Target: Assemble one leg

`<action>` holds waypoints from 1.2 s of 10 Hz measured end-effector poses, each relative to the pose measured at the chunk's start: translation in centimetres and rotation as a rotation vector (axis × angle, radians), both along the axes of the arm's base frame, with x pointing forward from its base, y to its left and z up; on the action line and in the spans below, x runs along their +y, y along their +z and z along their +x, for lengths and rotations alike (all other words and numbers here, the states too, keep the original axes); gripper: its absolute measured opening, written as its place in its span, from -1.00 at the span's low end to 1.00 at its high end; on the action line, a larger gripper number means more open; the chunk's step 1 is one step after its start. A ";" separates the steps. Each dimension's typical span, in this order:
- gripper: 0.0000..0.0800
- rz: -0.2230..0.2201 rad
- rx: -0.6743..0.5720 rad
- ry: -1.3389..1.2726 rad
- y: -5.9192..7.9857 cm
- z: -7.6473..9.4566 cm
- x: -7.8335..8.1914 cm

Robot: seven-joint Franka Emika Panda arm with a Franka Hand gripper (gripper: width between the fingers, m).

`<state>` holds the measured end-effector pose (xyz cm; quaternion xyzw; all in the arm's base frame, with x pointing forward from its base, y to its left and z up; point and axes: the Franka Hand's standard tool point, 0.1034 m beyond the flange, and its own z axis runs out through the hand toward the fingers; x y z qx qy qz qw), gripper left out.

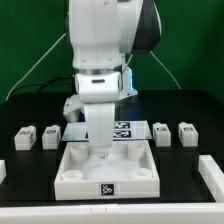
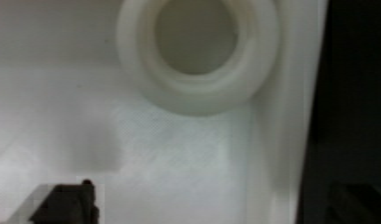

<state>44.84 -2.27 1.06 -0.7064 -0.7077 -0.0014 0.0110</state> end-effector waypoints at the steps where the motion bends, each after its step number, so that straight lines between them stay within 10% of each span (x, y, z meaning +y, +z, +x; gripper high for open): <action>1: 0.59 -0.001 -0.002 -0.003 0.1 0.0 -0.1; 2: 0.59 0.000 -0.001 -0.004 0.1 0.0 -0.2; 4: -0.34 -0.001 0.000 -0.005 0.0 0.0 -0.2; 5: -0.34 -0.001 0.000 -0.005 0.0 -0.1 -0.2; 6: -0.77 -0.001 0.000 -0.005 0.0 -0.1 -0.2; 12: -0.86 -0.001 0.000 -0.006 0.1 0.0 -0.2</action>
Offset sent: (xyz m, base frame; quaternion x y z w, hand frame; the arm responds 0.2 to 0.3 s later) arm 0.0000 0.0000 0.0000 0.0000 0.0000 0.0000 1.0000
